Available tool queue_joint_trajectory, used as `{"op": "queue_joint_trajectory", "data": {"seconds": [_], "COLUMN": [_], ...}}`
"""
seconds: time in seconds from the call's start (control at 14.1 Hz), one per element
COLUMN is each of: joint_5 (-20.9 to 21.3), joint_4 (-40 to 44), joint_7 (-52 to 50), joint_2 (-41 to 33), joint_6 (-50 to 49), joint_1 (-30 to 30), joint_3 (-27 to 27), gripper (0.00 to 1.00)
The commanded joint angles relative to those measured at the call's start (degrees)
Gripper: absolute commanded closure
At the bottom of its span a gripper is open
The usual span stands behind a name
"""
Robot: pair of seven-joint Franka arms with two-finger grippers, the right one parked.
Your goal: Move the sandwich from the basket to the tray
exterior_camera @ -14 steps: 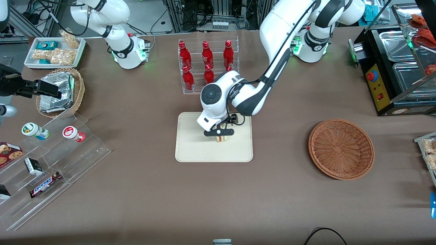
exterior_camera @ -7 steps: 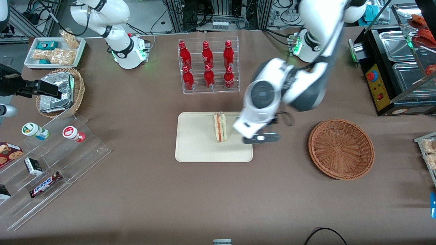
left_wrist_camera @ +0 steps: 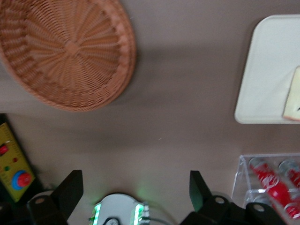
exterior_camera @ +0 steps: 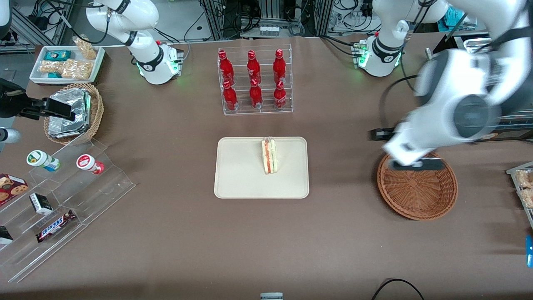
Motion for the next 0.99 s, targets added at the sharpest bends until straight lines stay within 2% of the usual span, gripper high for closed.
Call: {"op": "queue_joint_trajectory", "data": {"seconds": [0.0,0.21,0.5,0.92], "joint_5": [-0.72,-0.11,-0.55,-0.02], "joint_4": [-1.46,2.57,7.57,7.77], "joint_7": [7.72,6.78,1.51,-3.51], "joint_2": [-4.1,-4.02,-1.91,-1.82], "joint_6": [-4.51,-7.68,-7.16,-7.25], "joint_1": [6.58,7.13,7.04,6.6], "joint_3": [-0.78,-0.69,-0.78,-1.04], "gripper": [0.0,0.0,0.0,0.0]}}
